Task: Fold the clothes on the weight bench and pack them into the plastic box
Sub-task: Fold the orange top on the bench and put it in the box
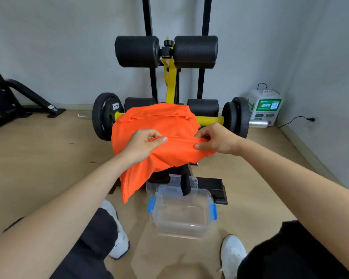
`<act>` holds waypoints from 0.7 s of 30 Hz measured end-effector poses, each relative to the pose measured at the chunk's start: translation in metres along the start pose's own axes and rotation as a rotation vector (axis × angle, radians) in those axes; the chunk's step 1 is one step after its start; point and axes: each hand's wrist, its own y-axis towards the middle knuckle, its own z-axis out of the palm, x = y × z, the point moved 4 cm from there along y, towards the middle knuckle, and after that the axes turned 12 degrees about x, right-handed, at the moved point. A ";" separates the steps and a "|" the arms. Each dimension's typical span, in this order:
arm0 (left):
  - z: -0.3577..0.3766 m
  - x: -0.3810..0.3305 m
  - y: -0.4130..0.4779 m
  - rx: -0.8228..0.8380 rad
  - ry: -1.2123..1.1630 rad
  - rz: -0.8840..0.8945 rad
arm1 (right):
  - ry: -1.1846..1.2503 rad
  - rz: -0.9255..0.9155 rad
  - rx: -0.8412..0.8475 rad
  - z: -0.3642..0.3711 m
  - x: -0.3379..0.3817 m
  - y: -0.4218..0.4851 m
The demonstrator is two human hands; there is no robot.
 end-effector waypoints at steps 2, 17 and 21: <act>-0.006 -0.007 0.018 -0.010 0.053 0.008 | 0.054 0.027 -0.078 -0.016 -0.015 0.006; -0.036 0.051 0.146 -0.200 0.227 -0.160 | 0.459 0.164 -0.424 -0.053 -0.103 0.112; -0.035 0.066 0.164 -0.179 0.303 -0.181 | 0.448 0.226 -0.443 -0.050 -0.125 0.130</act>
